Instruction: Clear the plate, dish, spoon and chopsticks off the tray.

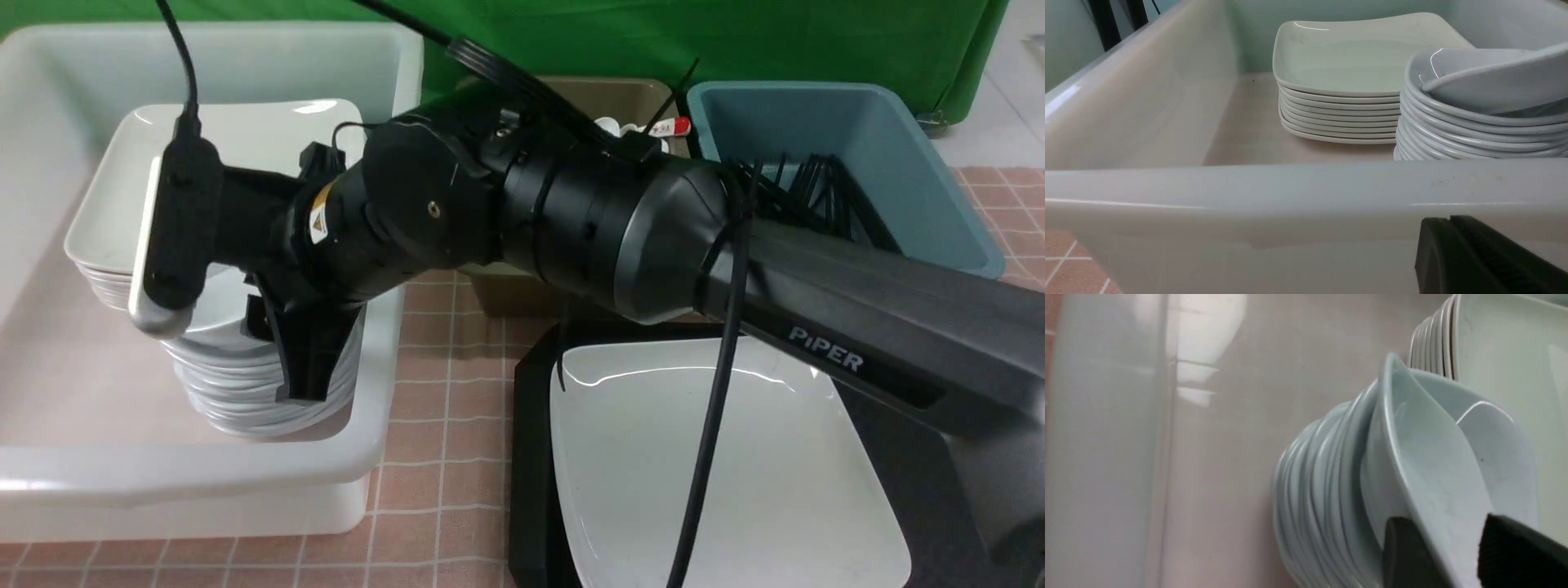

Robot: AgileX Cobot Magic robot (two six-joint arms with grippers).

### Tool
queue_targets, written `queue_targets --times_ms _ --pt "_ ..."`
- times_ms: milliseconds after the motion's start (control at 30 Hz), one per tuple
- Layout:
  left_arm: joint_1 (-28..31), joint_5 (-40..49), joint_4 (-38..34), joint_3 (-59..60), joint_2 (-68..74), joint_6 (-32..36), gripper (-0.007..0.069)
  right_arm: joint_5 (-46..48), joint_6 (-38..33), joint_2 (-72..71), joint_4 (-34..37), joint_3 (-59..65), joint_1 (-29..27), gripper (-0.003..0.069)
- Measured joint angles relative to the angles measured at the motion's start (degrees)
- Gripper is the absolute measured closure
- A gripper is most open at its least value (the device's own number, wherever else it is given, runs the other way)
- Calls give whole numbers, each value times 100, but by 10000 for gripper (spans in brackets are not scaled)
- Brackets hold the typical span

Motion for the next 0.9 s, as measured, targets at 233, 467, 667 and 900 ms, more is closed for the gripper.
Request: queue_targets --times_ms 233,467,667,900 --pt "0 0 20 0 0 0 601 420 436 -378 -151 -65 0 223" --pt "0 0 20 0 0 0 601 2584 1772 -1907 -301 -88 -6 319" --pt "0 -5 32 0 0 0 601 3431 2464 -3086 -728 229 -666 628" --pt "0 -5 -184 0 0 -23 601 3419 2962 -4639 -99 2495 -3035 629"
